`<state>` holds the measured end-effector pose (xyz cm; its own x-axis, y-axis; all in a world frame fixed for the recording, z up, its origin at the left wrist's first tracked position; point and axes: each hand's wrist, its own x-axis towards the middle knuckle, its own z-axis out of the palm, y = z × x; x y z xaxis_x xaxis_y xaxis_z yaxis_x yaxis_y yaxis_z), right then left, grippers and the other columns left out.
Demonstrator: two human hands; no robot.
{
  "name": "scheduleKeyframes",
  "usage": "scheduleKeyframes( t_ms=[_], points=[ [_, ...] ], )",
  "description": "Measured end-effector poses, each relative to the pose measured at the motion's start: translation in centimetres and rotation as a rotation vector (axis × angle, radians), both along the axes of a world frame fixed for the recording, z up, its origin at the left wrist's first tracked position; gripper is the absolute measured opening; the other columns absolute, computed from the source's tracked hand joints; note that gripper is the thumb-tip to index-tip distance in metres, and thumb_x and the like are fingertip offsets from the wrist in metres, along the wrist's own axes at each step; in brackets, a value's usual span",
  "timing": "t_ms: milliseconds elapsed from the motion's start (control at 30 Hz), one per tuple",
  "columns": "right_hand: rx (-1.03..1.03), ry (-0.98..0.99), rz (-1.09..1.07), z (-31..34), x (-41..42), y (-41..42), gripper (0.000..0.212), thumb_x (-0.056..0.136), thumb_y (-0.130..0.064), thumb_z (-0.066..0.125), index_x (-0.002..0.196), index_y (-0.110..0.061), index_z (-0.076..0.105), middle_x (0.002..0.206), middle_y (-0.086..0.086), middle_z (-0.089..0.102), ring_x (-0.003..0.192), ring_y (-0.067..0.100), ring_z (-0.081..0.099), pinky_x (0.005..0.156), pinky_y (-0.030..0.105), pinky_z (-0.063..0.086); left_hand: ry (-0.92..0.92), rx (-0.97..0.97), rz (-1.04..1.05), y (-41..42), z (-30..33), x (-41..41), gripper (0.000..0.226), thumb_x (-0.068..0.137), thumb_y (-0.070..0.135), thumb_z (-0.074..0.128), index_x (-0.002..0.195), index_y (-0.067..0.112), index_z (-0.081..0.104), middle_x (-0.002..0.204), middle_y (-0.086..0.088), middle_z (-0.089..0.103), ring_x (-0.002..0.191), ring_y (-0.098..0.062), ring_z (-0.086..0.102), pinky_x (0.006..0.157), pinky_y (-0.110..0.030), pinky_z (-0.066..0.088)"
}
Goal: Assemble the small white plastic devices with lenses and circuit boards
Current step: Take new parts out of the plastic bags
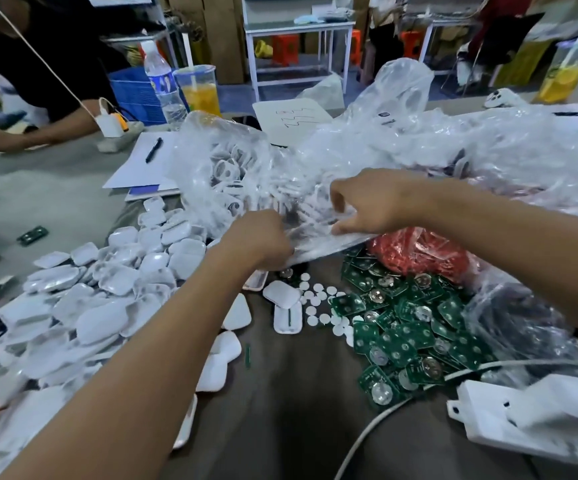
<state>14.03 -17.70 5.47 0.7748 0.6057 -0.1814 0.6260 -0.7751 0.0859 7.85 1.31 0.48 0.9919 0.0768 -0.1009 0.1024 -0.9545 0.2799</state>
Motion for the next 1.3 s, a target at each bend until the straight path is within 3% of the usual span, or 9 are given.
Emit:
scheduleKeyframes(
  t_ms=[133, 233, 367, 533, 633, 800, 967, 1133, 1300],
  points=[
    [-0.051, -0.154, -0.168, 0.1, 0.4, -0.4, 0.074, 0.095, -0.058, 0.064, 0.137, -0.002, 0.041, 0.078, -0.001, 0.042, 0.068, 0.011, 0.044, 0.051, 0.029, 0.034, -0.029, 0.051, 0.038, -0.2, 0.3, -0.4, 0.011, 0.084, 0.016, 0.064, 0.094, 0.015, 0.068, 0.093, -0.008, 0.068, 0.088, -0.028, 0.065, 0.075, -0.035, 0.056],
    [0.054, -0.05, -0.177, -0.5, 0.8, -1.2, 0.052, 0.104, -0.051, 0.054, 0.12, -0.002, 0.058, 0.09, 0.006, 0.061, 0.071, 0.011, 0.049, 0.059, 0.03, 0.041, -0.302, -0.017, 0.105, -0.9, 0.2, 0.1, 0.023, 0.09, 0.024, 0.065, 0.113, 0.023, 0.068, 0.104, -0.009, 0.068, 0.098, -0.033, 0.064, 0.076, -0.036, 0.05],
    [0.263, 0.033, -0.258, -0.4, 0.7, -1.4, 0.023, 0.105, -0.012, 0.05, 0.105, -0.006, 0.072, 0.096, 0.006, 0.071, 0.071, 0.012, 0.056, 0.059, 0.026, 0.045, -0.452, -0.191, -0.037, -2.6, -0.3, 1.3, 0.069, 0.096, 0.028, 0.061, 0.157, 0.04, 0.029, 0.121, -0.014, 0.051, 0.111, -0.036, 0.05, 0.093, -0.045, 0.043],
    [0.83, 0.257, -0.639, -0.2, 0.8, -2.1, 0.025, 0.098, 0.002, 0.041, 0.082, 0.005, 0.06, 0.065, 0.017, 0.063, 0.042, 0.021, 0.05, 0.041, 0.027, 0.04, -0.498, -0.261, 0.05, -3.5, -1.2, 3.1, 0.067, 0.091, 0.022, 0.063, 0.153, 0.024, 0.038, 0.132, -0.017, 0.053, 0.124, -0.04, 0.046, 0.108, -0.048, 0.039],
    [1.168, 0.417, -0.826, 0.0, 1.0, -2.4, 0.028, 0.101, -0.002, 0.037, 0.085, 0.003, 0.059, 0.064, 0.018, 0.063, 0.03, 0.015, 0.045, 0.035, 0.02, 0.039, -0.514, -0.38, 0.014, -4.0, -1.6, 3.4, 0.08, 0.083, 0.011, 0.068, 0.154, 0.023, 0.03, 0.12, -0.008, 0.065, 0.107, -0.03, 0.062, 0.089, -0.045, 0.053],
    [0.818, 0.524, -0.608, -0.6, 0.9, -3.4, 0.028, 0.104, -0.002, 0.044, 0.093, 0.006, 0.069, 0.055, 0.008, 0.068, 0.043, 0.016, 0.056, 0.04, 0.028, 0.046, -0.577, -0.564, 0.037, -5.4, -2.3, 3.7, 0.08, 0.074, 0.01, 0.077, 0.143, 0.027, 0.042, 0.102, 0.017, 0.061, 0.076, 0.005, 0.058, 0.055, -0.018, 0.039],
    [0.681, 0.516, -0.467, -0.4, 0.5, -3.9, 0.027, 0.104, -0.002, 0.05, 0.092, 0.006, 0.072, 0.057, 0.005, 0.07, 0.044, 0.012, 0.058, 0.042, 0.025, 0.048, -0.504, -0.461, 0.117, -6.3, -1.4, 3.9, 0.043, 0.077, 0.002, 0.067, 0.117, 0.014, 0.054, 0.087, 0.003, 0.062, 0.082, -0.024, 0.063, 0.06, -0.038, 0.052],
    [0.564, 0.309, -0.435, -0.2, 0.1, -3.7, 0.031, 0.103, 0.0, 0.051, 0.081, 0.001, 0.073, 0.06, 0.008, 0.073, 0.044, 0.013, 0.064, 0.043, 0.025, 0.051, -0.395, -0.008, 0.078, -6.1, -0.1, 3.8, 0.073, 0.091, 0.027, 0.07, 0.149, 0.001, 0.034, 0.119, -0.019, 0.064, 0.11, -0.04, 0.063, 0.071, -0.037, 0.041],
    [0.474, 0.262, -0.366, -0.3, -0.3, -3.5, 0.028, 0.105, -0.007, 0.054, 0.085, -0.001, 0.073, 0.071, 0.01, 0.073, 0.051, 0.013, 0.063, 0.047, 0.023, 0.051, -0.263, 0.037, 0.12, -4.7, 2.0, 2.9, 0.091, 0.075, 0.062, 0.082, 0.133, 0.004, 0.043, 0.122, -0.016, 0.063, 0.114, -0.039, 0.061, 0.073, -0.038, 0.039]
  ],
)
